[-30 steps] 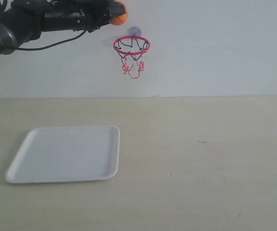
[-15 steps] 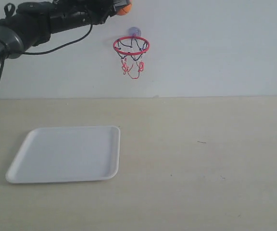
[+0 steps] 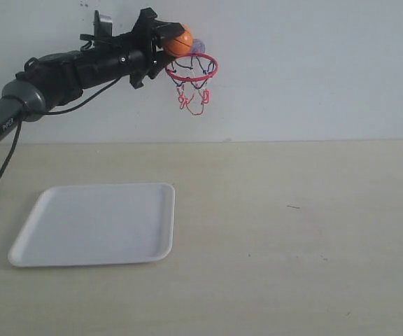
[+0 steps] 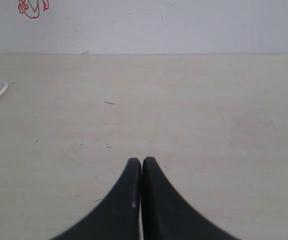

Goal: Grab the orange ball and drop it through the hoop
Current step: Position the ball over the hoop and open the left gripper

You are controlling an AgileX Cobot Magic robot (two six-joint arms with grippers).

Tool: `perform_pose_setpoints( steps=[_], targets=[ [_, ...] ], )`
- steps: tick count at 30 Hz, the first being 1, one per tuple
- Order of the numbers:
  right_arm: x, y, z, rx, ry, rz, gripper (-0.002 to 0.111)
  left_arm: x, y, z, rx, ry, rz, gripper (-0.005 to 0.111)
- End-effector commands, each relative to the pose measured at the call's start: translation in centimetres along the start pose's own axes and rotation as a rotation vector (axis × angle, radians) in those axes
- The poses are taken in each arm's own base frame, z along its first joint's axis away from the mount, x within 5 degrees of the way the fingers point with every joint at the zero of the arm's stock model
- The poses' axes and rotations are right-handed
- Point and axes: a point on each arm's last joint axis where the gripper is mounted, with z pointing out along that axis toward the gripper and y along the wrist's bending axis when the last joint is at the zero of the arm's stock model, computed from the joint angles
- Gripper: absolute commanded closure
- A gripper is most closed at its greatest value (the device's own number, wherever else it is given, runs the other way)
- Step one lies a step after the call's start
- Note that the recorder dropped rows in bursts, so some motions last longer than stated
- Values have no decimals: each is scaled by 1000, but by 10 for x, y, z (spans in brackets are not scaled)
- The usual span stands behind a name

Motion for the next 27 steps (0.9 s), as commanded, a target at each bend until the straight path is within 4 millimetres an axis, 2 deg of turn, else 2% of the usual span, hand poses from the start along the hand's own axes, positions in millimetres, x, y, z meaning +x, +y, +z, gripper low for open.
perform_pose_setpoints(
  steps=[1,4,7,11,21,27],
  targets=[
    [-1,0,0,0,-9,1,109,1,-6,1,36,18,-19,103],
    [-1,0,0,0,-9,1,109,2,-7,1,38,28,-9,103],
    [-1,0,0,0,-9,1,109,1,-11,0,34,38,76,103],
    [-1,0,0,0,-9,1,109,-4,-27,-2,15,50,190,103],
    [-1,0,0,0,-9,1,109,-2,-26,-3,-15,84,250,102],
    [-1,0,0,0,-9,1,109,-2,-26,-3,-13,88,250,66]
  ],
)
